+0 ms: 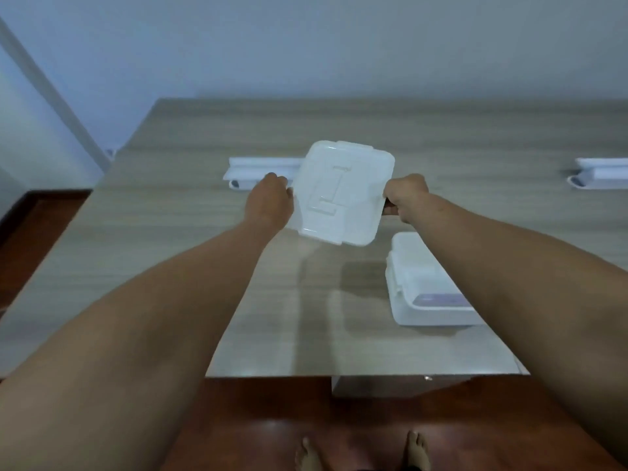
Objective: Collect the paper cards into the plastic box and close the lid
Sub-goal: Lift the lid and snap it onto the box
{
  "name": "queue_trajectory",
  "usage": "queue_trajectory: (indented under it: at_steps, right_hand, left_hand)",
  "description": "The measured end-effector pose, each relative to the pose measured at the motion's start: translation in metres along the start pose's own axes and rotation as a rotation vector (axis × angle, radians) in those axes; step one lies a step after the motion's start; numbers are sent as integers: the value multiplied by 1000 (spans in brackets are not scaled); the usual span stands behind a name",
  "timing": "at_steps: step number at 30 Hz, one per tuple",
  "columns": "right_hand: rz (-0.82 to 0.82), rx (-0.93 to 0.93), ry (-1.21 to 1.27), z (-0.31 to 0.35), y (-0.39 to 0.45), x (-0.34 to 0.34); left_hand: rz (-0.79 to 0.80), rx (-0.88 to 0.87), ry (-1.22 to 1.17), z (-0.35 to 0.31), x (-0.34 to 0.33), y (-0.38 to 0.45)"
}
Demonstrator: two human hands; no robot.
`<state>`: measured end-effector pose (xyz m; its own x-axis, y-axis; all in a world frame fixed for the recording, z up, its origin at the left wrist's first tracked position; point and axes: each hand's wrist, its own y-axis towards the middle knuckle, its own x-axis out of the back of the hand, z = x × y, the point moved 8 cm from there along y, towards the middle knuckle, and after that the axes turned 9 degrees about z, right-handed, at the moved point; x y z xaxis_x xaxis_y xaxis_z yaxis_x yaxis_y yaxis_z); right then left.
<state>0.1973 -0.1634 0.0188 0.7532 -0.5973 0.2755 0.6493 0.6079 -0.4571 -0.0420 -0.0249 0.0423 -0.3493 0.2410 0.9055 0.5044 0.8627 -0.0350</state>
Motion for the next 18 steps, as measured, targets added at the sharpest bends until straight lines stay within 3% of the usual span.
queue_trajectory:
  at_steps: [5, 8, 12, 14, 18]
  right_hand:
    - [-113, 56, 169, 36, -8, 71]
    - [-150, 70, 247, 47, -17, 107]
    - [-153, 93, 322, 61, -29, 142]
    - [-143, 104, 361, 65, -32, 154]
    - [-124, 113, 486, 63, -29, 173]
  left_hand:
    - [47, -400, 64, -76, 6, 3]
    - [93, -521, 140, -107, -1, -1]
    - [-49, -670, 247, -153, 0, -8]
    - [-129, -681, 170, -173, 5, -6]
    - [-174, -583, -257, -195, 19, 1]
